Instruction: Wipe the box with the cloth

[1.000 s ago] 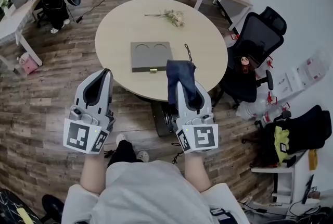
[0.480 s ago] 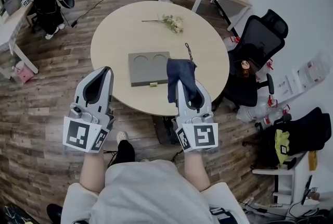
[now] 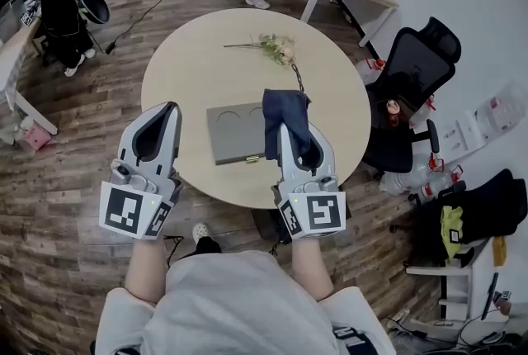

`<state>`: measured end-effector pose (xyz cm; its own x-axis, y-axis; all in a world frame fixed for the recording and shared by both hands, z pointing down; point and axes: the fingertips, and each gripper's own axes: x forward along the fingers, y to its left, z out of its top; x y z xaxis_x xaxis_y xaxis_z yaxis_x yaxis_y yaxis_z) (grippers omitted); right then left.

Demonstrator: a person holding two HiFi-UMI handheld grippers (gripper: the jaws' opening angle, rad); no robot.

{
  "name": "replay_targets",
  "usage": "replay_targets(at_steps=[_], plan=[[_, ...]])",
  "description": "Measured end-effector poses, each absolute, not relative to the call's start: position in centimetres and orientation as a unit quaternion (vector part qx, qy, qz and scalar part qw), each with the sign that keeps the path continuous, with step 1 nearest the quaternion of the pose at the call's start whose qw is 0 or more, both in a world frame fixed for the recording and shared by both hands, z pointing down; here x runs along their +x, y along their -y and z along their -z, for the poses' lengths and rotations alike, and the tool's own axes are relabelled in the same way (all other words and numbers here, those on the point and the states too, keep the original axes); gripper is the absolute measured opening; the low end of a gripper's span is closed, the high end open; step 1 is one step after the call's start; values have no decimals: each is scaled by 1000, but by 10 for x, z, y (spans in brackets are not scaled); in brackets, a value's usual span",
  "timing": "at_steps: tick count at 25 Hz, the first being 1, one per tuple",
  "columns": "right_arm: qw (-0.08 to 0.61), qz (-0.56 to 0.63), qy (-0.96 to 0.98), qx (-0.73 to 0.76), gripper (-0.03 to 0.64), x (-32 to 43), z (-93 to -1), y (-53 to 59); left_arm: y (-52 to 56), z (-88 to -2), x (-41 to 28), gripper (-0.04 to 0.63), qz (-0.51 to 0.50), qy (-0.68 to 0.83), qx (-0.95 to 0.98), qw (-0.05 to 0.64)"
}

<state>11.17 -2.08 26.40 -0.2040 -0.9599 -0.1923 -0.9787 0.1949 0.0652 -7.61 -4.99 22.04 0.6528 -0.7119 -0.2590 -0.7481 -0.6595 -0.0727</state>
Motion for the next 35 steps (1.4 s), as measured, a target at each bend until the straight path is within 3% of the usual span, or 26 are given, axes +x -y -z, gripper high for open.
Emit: replay_targets(at_steps=[23,35], plan=[[32,-39,-740,-670,91,80,-300,146,188,-250,-103,8,-96,-353,-929,53],[-48,68,-754,-651,91,87,-387,191,227,-290,-94,8,-75,-378,-923,2]])
